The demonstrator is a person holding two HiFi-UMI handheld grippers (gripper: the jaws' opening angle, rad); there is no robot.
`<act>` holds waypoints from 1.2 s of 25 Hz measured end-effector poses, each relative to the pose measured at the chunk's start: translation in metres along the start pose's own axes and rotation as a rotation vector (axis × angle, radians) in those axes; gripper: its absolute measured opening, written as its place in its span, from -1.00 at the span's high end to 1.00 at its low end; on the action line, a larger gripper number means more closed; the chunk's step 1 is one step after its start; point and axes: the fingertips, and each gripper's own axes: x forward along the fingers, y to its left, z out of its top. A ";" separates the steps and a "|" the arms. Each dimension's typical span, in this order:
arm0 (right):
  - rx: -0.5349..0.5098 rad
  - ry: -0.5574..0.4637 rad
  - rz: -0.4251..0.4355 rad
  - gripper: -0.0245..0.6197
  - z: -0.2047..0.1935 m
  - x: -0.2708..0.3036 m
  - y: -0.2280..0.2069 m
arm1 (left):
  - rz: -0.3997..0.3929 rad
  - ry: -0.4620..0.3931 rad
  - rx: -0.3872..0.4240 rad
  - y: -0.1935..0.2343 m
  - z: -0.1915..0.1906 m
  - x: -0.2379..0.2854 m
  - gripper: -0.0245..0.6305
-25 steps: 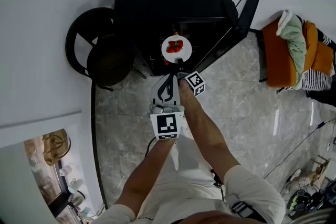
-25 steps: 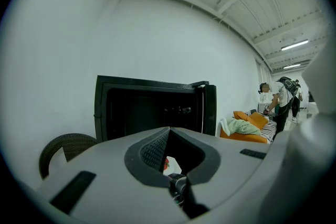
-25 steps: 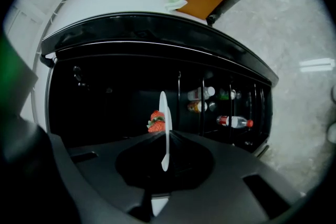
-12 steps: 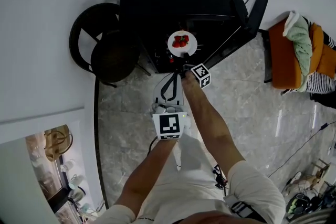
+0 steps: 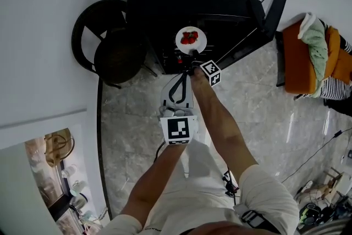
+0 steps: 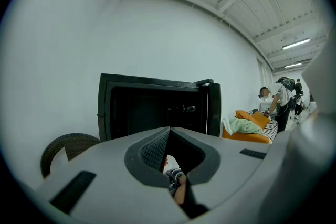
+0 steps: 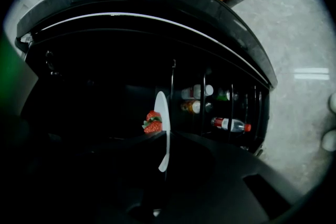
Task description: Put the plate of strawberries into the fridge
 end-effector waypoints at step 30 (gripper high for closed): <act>0.057 -0.016 0.016 0.85 -0.004 0.014 0.014 | 0.001 0.000 -0.019 0.000 0.001 0.006 0.93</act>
